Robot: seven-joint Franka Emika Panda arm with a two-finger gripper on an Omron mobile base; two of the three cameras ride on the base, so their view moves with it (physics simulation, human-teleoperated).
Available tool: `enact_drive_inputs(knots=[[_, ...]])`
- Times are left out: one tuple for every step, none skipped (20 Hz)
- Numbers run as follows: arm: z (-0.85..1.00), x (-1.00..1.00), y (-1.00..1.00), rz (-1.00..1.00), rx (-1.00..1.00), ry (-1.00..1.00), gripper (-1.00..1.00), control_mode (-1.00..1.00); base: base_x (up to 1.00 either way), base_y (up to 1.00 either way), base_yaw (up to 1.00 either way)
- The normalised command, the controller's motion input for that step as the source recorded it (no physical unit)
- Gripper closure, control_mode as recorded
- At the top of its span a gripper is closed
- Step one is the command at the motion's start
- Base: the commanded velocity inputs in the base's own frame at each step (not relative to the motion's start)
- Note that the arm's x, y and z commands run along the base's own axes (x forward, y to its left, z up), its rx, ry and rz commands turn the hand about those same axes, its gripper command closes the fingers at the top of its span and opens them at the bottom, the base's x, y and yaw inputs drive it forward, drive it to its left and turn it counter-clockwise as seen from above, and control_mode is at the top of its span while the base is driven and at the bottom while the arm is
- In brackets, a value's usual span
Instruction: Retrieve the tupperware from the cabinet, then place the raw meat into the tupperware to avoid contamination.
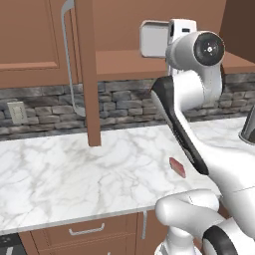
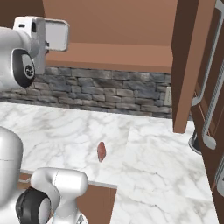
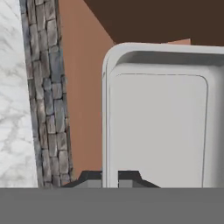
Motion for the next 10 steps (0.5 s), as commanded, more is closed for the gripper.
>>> enact_drive_inputs(knots=[[-0.01,-0.88,-0.27,-0.06,0.07,0.07,1.00,-1.00,0.00,0.00,0.00],[0.00,-0.86,-0.26,-0.05,0.06,0.10,1.00,-1.00,0.00,0.00,0.00],[0.00,-0.85,-0.27,-0.04,0.07,0.12,1.00,-1.00,0.00,0.00,0.00],[0.00,-0.86,-0.27,-0.04,0.06,0.12,1.00,-1.00,0.00,0.00,0.00],[-0.06,-0.86,-0.24,-0.04,0.05,0.11,1.00,-1.00,0.00,0.00,0.00],[-0.08,-0.87,-0.27,-0.04,0.06,0.10,1.00,-1.00,0.00,0.00,0.00],[-0.07,-0.84,-0.25,-0.05,0.06,0.11,1.00,-1.00,0.00,0.00,0.00],[-0.06,-0.85,-0.23,-0.05,0.05,0.12,1.00,-1.00,0.00,0.00,0.00],[-0.06,-0.84,-0.22,-0.04,0.04,0.14,1.00,-1.00,0.00,0.00,0.00],[-0.04,-0.80,-0.18,-0.03,0.03,0.18,1.00,-1.00,0.00,0.00,0.00]])
